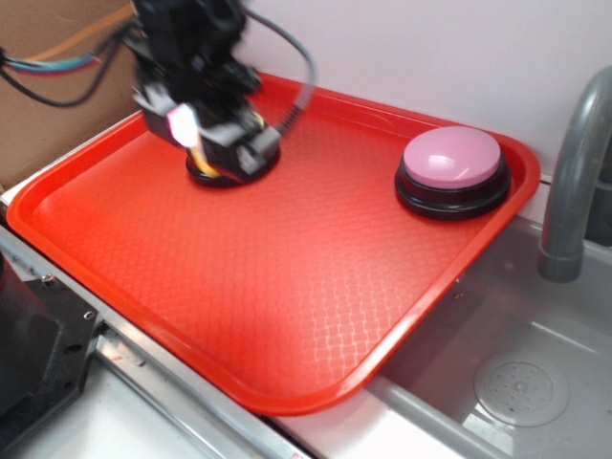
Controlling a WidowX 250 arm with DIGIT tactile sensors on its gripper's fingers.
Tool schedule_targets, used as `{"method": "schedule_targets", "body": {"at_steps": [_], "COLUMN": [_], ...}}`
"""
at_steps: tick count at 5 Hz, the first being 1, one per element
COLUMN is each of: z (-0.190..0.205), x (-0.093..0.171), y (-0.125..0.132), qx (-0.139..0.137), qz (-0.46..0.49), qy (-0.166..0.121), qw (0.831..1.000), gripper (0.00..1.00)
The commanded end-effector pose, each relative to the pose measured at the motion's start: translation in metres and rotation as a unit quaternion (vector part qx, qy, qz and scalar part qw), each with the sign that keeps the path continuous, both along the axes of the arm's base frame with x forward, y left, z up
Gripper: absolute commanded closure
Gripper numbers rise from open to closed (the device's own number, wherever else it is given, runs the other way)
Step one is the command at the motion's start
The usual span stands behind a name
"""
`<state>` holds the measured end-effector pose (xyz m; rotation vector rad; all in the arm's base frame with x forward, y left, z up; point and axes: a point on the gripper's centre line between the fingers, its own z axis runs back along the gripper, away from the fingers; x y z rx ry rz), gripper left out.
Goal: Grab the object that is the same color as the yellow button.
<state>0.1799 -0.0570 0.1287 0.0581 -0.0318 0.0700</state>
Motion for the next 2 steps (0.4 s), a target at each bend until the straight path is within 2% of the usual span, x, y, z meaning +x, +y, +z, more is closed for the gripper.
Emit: {"method": "schedule_targets", "body": {"at_steps": [1, 2], "z": [0.0276, 0.0244], "x": [-0.0012, 0.0008], "y": [0.0398, 0.0494], "qx": [0.002, 0.008], "qz": [-0.023, -0.044], "qy": [0.000, 0.028], "qw": [1.000, 0.999], "gripper": [1.00, 1.00]}}
